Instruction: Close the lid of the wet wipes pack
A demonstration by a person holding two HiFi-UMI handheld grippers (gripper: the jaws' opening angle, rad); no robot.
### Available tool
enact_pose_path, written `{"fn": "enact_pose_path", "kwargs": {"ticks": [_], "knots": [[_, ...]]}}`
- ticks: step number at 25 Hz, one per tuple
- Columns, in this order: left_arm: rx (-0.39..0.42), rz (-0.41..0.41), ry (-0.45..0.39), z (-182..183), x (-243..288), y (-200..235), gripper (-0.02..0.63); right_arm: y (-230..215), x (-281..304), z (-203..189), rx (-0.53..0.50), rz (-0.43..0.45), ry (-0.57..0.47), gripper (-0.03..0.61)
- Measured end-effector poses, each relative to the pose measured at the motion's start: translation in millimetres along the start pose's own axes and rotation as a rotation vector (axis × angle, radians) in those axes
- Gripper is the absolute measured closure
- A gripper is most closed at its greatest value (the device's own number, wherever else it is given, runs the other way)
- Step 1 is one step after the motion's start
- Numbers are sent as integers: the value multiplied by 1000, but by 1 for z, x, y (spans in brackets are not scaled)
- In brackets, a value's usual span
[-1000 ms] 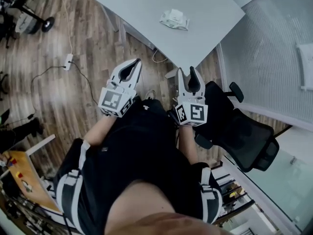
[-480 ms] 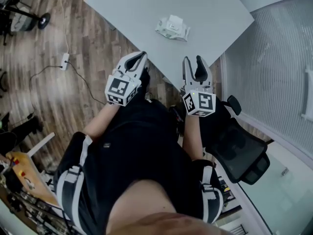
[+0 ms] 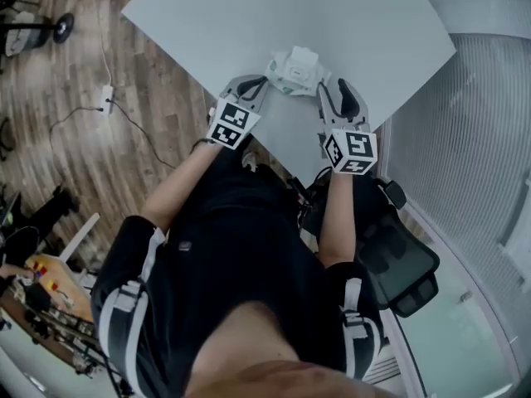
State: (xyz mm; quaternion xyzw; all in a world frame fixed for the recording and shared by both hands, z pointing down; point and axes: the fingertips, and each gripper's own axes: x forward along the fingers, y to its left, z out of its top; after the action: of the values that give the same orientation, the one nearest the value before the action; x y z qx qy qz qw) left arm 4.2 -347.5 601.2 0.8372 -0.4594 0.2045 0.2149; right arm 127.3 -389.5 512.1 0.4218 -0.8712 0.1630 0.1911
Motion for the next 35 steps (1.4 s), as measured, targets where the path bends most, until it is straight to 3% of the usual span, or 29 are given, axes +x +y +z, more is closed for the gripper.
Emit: {"fn": "enact_pose_path", "kwargs": {"ticks": [7, 11, 20, 23, 26, 35], "knots": [[17, -121, 288, -90, 106, 22, 589, -38, 107, -78, 7, 156, 254, 351], [1, -166, 380, -121, 134, 30, 591, -46, 156, -129, -44, 268, 445, 351], [3, -201, 382, -113, 130, 26, 591, -61, 196, -176, -153, 440, 697, 311], [-9, -192, 372, -112, 131, 26, 591, -57, 200, -187, -121, 529, 758, 335], [-20, -185, 371, -111, 130, 28, 591, -54, 196, -184, -87, 593, 783, 371], [-34, -154, 361, -115, 133, 26, 591, -23, 137, -155, -184, 726, 746, 414]]}}
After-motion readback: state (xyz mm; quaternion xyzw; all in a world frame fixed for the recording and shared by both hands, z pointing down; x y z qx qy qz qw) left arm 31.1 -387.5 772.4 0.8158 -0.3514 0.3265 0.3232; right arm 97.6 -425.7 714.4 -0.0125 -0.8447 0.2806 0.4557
